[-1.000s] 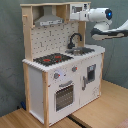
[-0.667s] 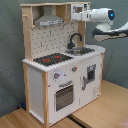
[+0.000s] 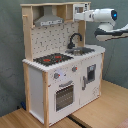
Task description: Play with the kitchen
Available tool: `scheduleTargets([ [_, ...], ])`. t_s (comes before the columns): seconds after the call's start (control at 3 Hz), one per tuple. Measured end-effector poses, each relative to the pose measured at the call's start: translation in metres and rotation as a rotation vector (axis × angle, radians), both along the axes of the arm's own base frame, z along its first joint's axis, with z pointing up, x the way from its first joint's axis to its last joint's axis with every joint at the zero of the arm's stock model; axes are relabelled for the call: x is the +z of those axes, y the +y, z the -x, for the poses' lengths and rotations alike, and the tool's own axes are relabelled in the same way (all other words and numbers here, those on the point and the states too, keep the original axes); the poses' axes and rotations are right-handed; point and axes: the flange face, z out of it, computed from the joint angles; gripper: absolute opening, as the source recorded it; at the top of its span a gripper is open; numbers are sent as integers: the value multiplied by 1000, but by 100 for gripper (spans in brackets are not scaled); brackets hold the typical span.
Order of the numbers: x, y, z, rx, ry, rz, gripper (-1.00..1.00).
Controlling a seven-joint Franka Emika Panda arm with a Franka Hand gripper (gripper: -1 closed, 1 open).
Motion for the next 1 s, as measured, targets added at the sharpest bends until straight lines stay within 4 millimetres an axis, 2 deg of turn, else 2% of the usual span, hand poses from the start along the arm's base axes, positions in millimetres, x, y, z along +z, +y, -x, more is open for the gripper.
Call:
scheduleTargets([
  [0.33,0,0,0,0,0,0,100],
  [1.0,-35,74,45,44,59,15,100],
])
